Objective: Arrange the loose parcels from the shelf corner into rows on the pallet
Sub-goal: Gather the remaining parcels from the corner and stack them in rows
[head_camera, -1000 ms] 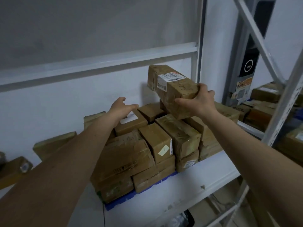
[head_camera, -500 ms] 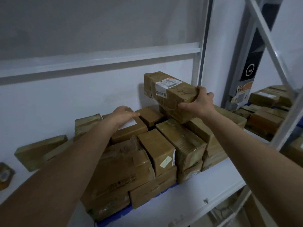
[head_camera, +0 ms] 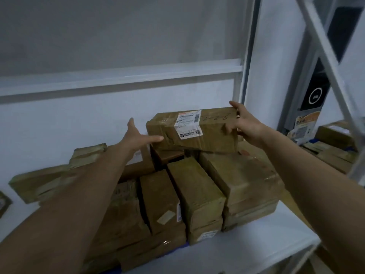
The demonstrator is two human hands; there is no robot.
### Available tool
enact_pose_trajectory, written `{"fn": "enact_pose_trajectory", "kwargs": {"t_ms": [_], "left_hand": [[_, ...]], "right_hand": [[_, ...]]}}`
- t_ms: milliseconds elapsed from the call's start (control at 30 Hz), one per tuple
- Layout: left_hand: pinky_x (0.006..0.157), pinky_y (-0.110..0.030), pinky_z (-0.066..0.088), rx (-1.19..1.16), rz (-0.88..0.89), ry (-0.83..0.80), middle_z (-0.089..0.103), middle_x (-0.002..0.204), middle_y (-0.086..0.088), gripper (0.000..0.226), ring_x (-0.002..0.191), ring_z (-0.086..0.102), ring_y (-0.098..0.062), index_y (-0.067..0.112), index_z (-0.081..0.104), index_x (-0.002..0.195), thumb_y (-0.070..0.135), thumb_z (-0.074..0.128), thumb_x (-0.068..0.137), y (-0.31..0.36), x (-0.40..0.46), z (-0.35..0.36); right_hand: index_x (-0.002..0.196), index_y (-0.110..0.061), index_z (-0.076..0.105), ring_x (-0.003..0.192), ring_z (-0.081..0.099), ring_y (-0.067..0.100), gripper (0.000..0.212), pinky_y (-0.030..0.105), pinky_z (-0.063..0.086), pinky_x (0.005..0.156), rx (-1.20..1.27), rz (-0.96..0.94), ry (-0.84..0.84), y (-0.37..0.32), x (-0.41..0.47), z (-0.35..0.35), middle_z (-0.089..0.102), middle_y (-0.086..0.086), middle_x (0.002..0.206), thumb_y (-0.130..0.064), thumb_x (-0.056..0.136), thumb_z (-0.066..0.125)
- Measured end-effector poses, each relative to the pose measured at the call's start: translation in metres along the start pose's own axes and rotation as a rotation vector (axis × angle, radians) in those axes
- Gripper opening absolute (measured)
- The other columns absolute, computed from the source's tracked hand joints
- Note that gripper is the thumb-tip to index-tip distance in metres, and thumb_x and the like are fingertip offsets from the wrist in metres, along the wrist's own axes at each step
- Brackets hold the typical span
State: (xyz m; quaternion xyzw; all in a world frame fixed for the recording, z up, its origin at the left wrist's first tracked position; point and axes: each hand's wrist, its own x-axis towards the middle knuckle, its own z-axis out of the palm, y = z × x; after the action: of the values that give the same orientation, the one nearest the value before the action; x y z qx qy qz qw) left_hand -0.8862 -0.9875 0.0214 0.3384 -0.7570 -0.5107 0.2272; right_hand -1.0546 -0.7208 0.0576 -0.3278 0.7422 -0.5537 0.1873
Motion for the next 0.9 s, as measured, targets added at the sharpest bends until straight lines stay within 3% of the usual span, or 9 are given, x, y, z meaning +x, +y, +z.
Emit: {"fn": "enact_pose_trajectory", "kwargs": {"t_ms": [133,233,333,400,533,600,667,800,900], "left_hand": [[0.096,-0.048,0.05,-0.045,0.026,-0.02,0.036,0.149,-0.006,0.116,0.128,0.045,-0.027,0.024,0.016,0.153,0.021,0.089,0.063,0.007,-0.003,0.031],[0.102,-0.046,0.046,-0.089,0.087,0.1,0.034,0.151,-0.006,0.119,0.131,0.042,-0.025,0.024,0.009,0.153,0.016,0.088,0.064,0.017,0.001,0.042],[0.107,-0.04,0.041,-0.125,0.134,0.206,0.033,0.152,-0.006,0.116,0.134,0.04,-0.023,0.018,0.006,0.153,0.021,0.086,0.069,0.034,0.006,0.044],[0.107,-0.039,0.041,-0.133,0.128,0.247,0.04,0.148,-0.005,0.107,0.129,0.045,-0.022,0.014,0.014,0.152,0.028,0.083,0.072,0.045,0.008,0.044],[0.094,-0.042,0.051,-0.187,0.032,0.095,0.061,0.125,-0.003,0.063,0.109,0.061,-0.02,0.02,0.048,0.134,0.044,0.072,0.081,0.053,0.004,0.051],[0.079,-0.038,0.056,-0.191,-0.008,0.032,0.065,0.115,-0.002,0.053,0.098,0.065,-0.019,0.024,0.054,0.129,0.051,0.064,0.085,0.052,-0.002,0.057],[0.07,-0.035,0.058,-0.231,-0.038,0.015,0.064,0.111,-0.002,0.054,0.096,0.065,-0.021,0.025,0.052,0.13,0.056,0.059,0.087,0.05,-0.008,0.058],[0.083,-0.052,0.055,-0.363,-0.095,-0.097,0.064,0.118,-0.007,0.058,0.104,0.065,-0.029,0.028,0.056,0.127,0.064,0.059,0.082,0.042,-0.009,0.049],[0.083,-0.055,0.055,-0.364,-0.13,-0.139,0.059,0.127,-0.004,0.074,0.107,0.063,-0.03,0.03,0.047,0.135,0.067,0.065,0.074,0.038,-0.015,0.05]], "right_hand": [[0.148,-0.03,0.021,0.1,0.053,0.026,0.099,0.04,0.048,0.091,0.131,0.003,-0.051,0.009,0.014,-0.016,0.045,0.007,0.118,0.006,0.063,0.057],[0.148,-0.031,0.023,0.104,0.053,0.026,0.095,0.037,0.05,0.088,0.177,-0.028,-0.044,0.014,0.025,-0.025,0.041,0.007,0.127,0.012,0.069,0.055],[0.147,-0.032,0.024,0.108,0.053,0.028,0.096,0.038,0.053,0.081,0.194,-0.04,-0.027,0.011,0.035,-0.03,0.04,0.01,0.133,0.007,0.068,0.063],[0.147,-0.031,0.025,0.113,0.052,0.029,0.097,0.044,0.053,0.086,0.149,-0.061,-0.006,0.004,0.041,-0.025,0.042,0.012,0.134,-0.003,0.067,0.074],[0.144,-0.025,0.029,0.124,0.041,0.03,0.096,0.048,0.047,0.098,-0.134,-0.136,0.091,-0.006,0.038,0.005,0.033,0.01,0.139,-0.037,0.066,0.083],[0.141,-0.024,0.03,0.125,0.038,0.031,0.094,0.049,0.045,0.1,-0.224,-0.16,0.142,-0.009,0.031,0.021,0.031,0.01,0.136,-0.05,0.065,0.079],[0.139,-0.023,0.031,0.125,0.035,0.031,0.093,0.048,0.044,0.1,-0.313,-0.18,0.158,-0.01,0.023,0.034,0.029,0.009,0.133,-0.055,0.065,0.076],[0.137,-0.019,0.033,0.124,0.034,0.03,0.094,0.042,0.043,0.099,-0.419,-0.174,0.157,-0.007,0.012,0.05,0.028,0.008,0.129,-0.061,0.064,0.075],[0.131,-0.017,0.035,0.121,0.035,0.029,0.092,0.041,0.044,0.097,-0.472,-0.196,0.172,-0.004,0.003,0.061,0.029,0.009,0.126,-0.064,0.062,0.074]]}}
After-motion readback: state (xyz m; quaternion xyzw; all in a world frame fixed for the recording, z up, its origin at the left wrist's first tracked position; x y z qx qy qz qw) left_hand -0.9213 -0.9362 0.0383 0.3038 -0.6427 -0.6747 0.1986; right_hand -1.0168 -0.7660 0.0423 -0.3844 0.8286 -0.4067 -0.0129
